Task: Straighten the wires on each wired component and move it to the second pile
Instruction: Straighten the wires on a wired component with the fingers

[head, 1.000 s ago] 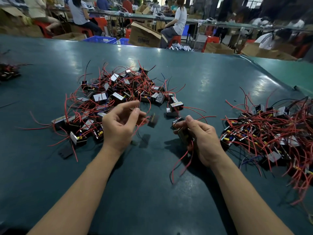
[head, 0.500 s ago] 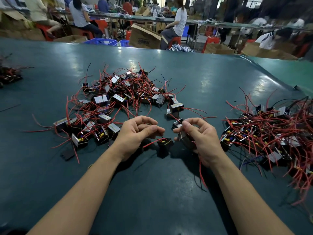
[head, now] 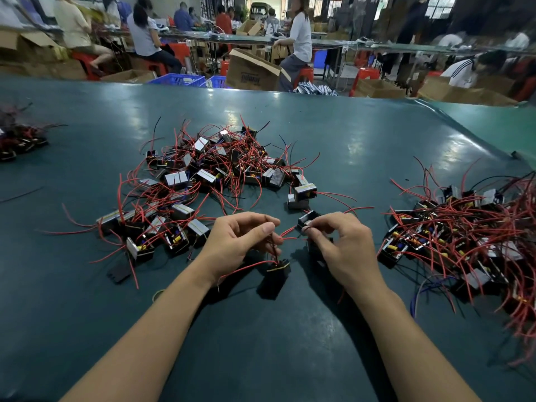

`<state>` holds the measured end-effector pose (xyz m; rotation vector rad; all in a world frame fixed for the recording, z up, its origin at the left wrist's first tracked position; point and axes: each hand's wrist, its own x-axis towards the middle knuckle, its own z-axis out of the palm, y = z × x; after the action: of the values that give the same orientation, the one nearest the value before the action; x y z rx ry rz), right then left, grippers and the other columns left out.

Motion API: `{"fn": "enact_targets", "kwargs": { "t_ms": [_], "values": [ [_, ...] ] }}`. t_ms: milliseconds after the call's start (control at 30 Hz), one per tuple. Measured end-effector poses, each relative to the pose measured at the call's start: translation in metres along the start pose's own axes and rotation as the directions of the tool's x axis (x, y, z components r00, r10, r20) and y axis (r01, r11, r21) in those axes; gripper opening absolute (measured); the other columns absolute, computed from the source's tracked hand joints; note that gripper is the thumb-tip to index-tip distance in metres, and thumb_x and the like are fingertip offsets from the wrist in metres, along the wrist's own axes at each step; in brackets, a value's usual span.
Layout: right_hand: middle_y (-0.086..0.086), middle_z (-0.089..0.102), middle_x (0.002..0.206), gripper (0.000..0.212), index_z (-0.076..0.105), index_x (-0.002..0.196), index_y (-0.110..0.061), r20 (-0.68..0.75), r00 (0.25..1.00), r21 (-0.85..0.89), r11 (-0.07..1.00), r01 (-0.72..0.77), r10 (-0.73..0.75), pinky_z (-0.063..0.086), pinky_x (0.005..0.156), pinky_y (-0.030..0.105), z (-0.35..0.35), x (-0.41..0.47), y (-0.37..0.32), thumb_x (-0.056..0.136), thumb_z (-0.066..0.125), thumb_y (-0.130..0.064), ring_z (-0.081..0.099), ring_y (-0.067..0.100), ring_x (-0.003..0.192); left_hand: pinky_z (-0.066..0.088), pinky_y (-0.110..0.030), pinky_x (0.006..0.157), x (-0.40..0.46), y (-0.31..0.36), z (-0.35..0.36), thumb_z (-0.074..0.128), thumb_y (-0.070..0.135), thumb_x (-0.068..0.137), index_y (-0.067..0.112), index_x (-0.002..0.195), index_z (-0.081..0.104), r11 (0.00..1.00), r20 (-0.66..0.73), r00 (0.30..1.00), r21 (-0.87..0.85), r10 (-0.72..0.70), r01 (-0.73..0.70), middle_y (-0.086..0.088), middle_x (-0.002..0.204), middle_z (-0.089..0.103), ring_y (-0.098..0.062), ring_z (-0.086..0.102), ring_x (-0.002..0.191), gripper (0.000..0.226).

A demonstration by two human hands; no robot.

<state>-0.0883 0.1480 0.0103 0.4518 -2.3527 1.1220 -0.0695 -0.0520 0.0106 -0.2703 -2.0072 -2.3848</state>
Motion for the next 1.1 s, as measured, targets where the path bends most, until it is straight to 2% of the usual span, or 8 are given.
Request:
{"fn": "enact_targets", "kwargs": {
  "t_ms": [100, 233, 300, 500, 633, 833, 1000, 1100],
  "values": [
    [-0.001, 0.070, 0.078, 0.006, 0.078, 0.082, -0.015, 0.017, 0.995, 0.202, 0.975, -0.096, 0.095, 0.040, 0.070, 0.009, 0.002, 0.001, -0.007, 0.080, 0.077, -0.008, 0.061, 0.007, 0.076, 0.057, -0.026, 0.061, 0.001, -0.001, 0.000, 0.065, 0.017, 0.081, 0.005, 0.096, 0.070, 0.999, -0.017, 0.999, 0.024, 0.039, -0.039, -0.014, 0.080, 0.074, -0.023, 0.071, 0.064, 0.020],
    [0.011, 0.068, 0.077, 0.011, 0.076, 0.079, -0.020, 0.141, 0.974, 0.423, 0.879, -0.221, 0.177, 0.047, 0.071, 0.028, 0.008, 0.000, -0.015, 0.085, 0.072, -0.012, 0.062, 0.019, 0.074, 0.058, -0.027, 0.063, 0.001, -0.003, 0.009, 0.067, 0.017, 0.079, 0.006, 0.096, 0.073, 0.995, -0.026, 0.995, 0.028, 0.093, -0.093, -0.014, 0.083, 0.074, -0.025, 0.071, 0.064, 0.021],
    [0.004, 0.066, 0.064, 0.019, 0.074, 0.074, -0.022, 0.231, 0.951, 0.503, 0.812, -0.297, 0.204, 0.046, 0.060, 0.024, 0.011, 0.000, -0.018, 0.090, 0.067, -0.014, 0.056, 0.011, 0.061, 0.058, -0.025, 0.062, 0.002, -0.003, 0.015, 0.070, 0.016, 0.076, 0.005, 0.094, 0.074, 0.993, -0.037, 0.993, 0.033, 0.116, -0.114, -0.013, 0.084, 0.075, -0.021, 0.072, 0.065, 0.021],
    [-0.012, 0.035, 0.047, 0.035, 0.067, 0.068, 0.004, 0.296, 0.937, 0.442, 0.843, -0.307, 0.186, 0.024, 0.044, 0.018, 0.023, -0.005, -0.015, 0.096, 0.060, -0.016, 0.028, 0.002, 0.046, 0.056, -0.025, 0.068, 0.004, -0.007, 0.023, 0.071, 0.007, 0.077, -0.003, 0.093, 0.073, 0.982, -0.094, 0.978, 0.050, 0.186, -0.182, -0.010, 0.083, 0.073, -0.019, 0.067, 0.072, 0.019],
    [-0.008, 0.044, 0.048, 0.033, 0.070, 0.064, -0.009, 0.344, 0.923, 0.357, 0.886, -0.297, 0.171, 0.028, 0.046, 0.021, 0.023, -0.007, -0.014, 0.095, 0.060, -0.014, 0.035, 0.003, 0.047, 0.050, -0.020, 0.067, 0.003, -0.006, 0.025, 0.071, 0.002, 0.078, -0.006, 0.093, 0.073, 0.954, -0.043, 0.963, 0.152, 0.267, -0.258, -0.012, 0.076, 0.065, -0.012, 0.064, 0.068, 0.017],
    [-0.008, 0.047, 0.050, 0.043, 0.059, 0.054, -0.016, 0.417, 0.885, 0.367, 0.853, -0.371, 0.205, 0.028, 0.045, 0.020, 0.023, -0.006, -0.012, 0.096, 0.056, -0.009, 0.036, 0.004, 0.048, 0.046, -0.019, 0.069, 0.002, -0.003, 0.021, 0.070, 0.014, 0.076, 0.003, 0.105, 0.072, 0.968, 0.057, 0.981, 0.165, 0.184, -0.191, -0.009, 0.088, 0.059, -0.008, 0.059, 0.076, 0.031],
    [-0.005, 0.055, 0.060, 0.028, 0.069, 0.071, -0.009, 0.473, 0.869, 0.330, 0.885, -0.327, 0.144, 0.038, 0.057, 0.032, 0.023, -0.007, -0.009, 0.096, 0.058, -0.013, 0.045, 0.010, 0.062, 0.047, -0.040, 0.067, 0.001, -0.004, 0.020, 0.075, 0.013, 0.080, 0.011, 0.089, 0.076, 0.886, 0.076, 0.957, 0.362, 0.280, -0.288, -0.010, 0.090, 0.063, -0.038, 0.058, 0.075, 0.010],
    [0.001, 0.062, 0.065, 0.016, 0.071, 0.077, -0.013, 0.411, 0.903, 0.307, 0.914, -0.267, 0.126, 0.046, 0.063, 0.037, 0.022, -0.004, -0.011, 0.092, 0.065, -0.015, 0.050, 0.009, 0.066, 0.049, -0.026, 0.072, 0.003, -0.007, 0.022, 0.071, 0.007, 0.086, 0.014, 0.084, 0.072, 0.832, -0.006, 0.937, 0.463, 0.348, -0.306, -0.001, 0.087, 0.066, -0.016, 0.064, 0.077, 0.008]
  ]
}}
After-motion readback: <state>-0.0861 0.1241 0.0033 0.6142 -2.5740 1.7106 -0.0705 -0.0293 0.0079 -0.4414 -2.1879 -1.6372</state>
